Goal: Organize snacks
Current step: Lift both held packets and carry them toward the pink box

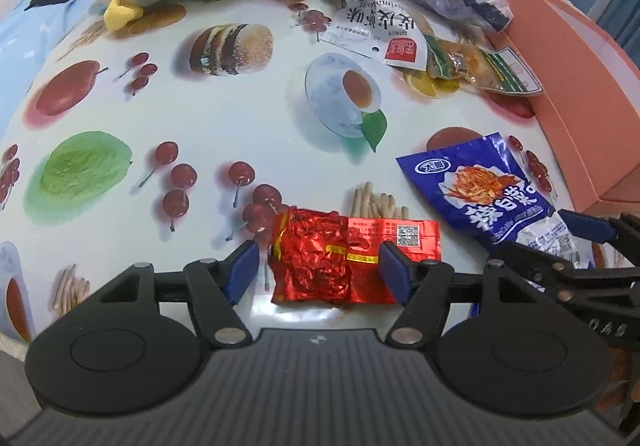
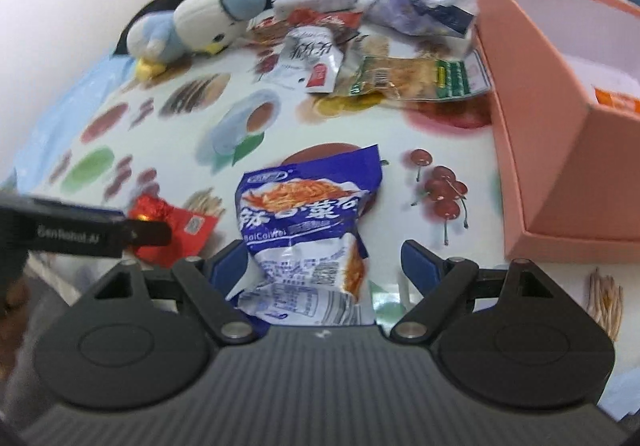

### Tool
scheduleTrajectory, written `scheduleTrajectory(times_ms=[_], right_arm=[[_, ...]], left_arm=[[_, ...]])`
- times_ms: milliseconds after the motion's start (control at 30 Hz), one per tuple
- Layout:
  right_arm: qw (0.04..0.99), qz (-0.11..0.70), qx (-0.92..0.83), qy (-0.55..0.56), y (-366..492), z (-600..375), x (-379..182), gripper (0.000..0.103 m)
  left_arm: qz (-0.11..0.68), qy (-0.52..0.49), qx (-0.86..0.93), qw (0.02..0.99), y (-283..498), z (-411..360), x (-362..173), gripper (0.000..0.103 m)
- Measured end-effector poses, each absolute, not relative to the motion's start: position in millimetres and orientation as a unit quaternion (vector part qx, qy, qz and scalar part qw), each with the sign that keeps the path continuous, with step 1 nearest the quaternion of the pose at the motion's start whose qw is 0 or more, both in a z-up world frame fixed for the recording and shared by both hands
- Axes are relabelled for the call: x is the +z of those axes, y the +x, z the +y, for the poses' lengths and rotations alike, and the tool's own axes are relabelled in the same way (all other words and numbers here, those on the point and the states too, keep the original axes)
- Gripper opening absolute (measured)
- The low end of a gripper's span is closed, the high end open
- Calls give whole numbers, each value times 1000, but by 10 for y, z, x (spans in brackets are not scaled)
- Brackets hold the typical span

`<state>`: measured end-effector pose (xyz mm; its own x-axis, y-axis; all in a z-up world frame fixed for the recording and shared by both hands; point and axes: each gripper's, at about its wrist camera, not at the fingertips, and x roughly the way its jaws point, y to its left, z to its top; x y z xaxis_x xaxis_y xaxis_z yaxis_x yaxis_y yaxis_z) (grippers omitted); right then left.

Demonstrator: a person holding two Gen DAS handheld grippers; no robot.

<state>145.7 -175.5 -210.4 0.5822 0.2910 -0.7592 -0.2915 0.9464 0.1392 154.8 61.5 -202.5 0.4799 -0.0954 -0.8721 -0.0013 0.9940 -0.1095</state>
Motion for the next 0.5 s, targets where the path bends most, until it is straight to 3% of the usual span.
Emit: scheduleTrajectory(times_ms=[167, 267, 300, 400, 500], right_arm=[[885, 428, 180, -27, 1477, -1622, -2160, 84], [888, 428, 162, -45, 1482, -1556, -2187, 75], [888, 430, 158, -43, 1486, -1555, -2196, 68], [889, 434, 143, -35, 1483, -1553, -2205, 60], [891, 432, 138, -42, 1458, -1542, -2174, 56]], left_arm=[[511, -36, -34, 858, 1594, 583, -2055, 71], [513, -25, -37, 857, 1622, 550, -2062, 69], [513, -21, -38, 857, 1630, 536, -2062, 65], [515, -9, -38, 856, 1650, 498, -2051, 50], [519, -21, -39, 854, 1684, 496, -2029, 47]])
